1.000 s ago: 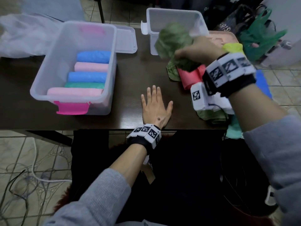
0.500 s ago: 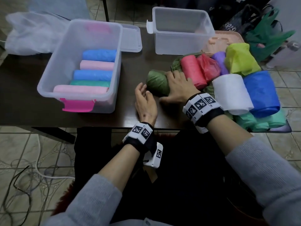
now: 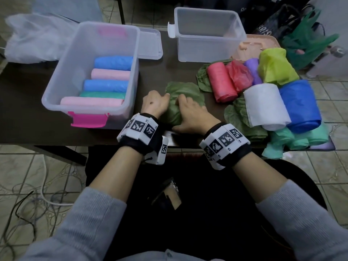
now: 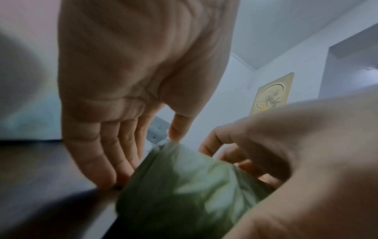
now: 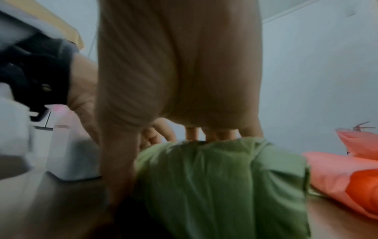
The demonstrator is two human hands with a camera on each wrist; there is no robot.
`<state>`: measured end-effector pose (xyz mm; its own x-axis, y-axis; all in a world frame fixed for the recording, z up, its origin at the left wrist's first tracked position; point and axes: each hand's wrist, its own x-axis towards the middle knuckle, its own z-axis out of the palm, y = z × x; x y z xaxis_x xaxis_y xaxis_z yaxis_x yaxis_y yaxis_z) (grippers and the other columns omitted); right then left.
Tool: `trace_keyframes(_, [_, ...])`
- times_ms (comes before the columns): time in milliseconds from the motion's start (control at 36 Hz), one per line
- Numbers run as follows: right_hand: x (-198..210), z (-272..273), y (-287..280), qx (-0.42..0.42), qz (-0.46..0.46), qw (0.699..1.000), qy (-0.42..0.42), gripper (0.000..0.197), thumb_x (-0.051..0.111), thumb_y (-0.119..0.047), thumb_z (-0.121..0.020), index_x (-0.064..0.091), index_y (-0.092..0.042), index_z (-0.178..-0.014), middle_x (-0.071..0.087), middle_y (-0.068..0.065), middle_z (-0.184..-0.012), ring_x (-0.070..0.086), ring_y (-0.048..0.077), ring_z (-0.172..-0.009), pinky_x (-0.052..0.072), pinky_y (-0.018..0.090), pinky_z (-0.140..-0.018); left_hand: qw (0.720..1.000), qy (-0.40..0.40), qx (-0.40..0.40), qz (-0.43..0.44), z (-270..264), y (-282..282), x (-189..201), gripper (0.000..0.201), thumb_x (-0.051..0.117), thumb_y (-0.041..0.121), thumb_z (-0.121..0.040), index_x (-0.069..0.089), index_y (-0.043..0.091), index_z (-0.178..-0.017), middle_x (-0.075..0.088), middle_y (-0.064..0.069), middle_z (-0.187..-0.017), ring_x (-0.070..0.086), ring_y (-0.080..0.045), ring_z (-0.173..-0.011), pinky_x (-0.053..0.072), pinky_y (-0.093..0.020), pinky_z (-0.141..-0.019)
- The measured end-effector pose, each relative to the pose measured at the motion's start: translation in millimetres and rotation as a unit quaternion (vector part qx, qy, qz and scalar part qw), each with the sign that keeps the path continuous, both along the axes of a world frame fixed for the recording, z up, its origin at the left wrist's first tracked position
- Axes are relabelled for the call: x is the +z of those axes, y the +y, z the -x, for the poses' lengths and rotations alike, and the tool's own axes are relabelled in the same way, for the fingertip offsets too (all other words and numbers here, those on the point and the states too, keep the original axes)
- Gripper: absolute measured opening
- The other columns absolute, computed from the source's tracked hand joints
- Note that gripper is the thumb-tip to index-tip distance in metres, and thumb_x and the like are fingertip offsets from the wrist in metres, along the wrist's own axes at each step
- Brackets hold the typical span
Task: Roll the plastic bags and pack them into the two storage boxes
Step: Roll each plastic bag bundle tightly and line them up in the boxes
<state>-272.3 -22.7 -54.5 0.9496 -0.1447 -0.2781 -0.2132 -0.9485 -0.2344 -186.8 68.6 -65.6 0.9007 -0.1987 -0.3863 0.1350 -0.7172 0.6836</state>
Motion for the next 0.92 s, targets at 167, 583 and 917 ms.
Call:
trace_keyframes(167, [1,13,2,0.032,-0.012,0.999,0.010,0.070,0.066,-0.024,-0.079,0.026,-0.008,-0.134,0.043,0.009,-0.132,0.039,0.028,-0.125,0.034,0.045,-0.097,0.997,0.055,-0.046,-0.015,-4,-7,8,0.058,0.058,0.044,-0.089,0.053,-0.001,-0.125,0.056,-0.018,-0.129,0.054,-0.031,-0.118,0.045,-0.033,-0.097])
trace_keyframes(583, [-1,24,8,0.135,0.105,0.985,-0.010,0.060,0.063,-0.019,-0.082,0.035,-0.013,-0.135,0.039,0.009,-0.127,0.038,0.028,-0.120,0.037,0.042,-0.089,0.975,0.051,-0.021,0.215,-2,-10,45,0.032,0.074,0.009,-0.079,0.065,0.005,-0.110,0.068,-0.008,-0.101,0.067,-0.019,-0.091,0.055,-0.030,-0.083])
trace_keyframes(917, [8,19,3,0.124,0.045,0.990,0.042,0.065,0.069,-0.029,-0.074,0.041,-0.016,-0.131,0.045,0.006,-0.120,0.042,0.026,-0.116,0.035,0.039,-0.092,0.976,-0.050,-0.015,0.211,-17,-20,69,0.026,0.075,0.026,-0.079,0.071,0.015,-0.102,0.067,0.001,-0.101,0.061,-0.013,-0.098,0.051,-0.030,-0.089])
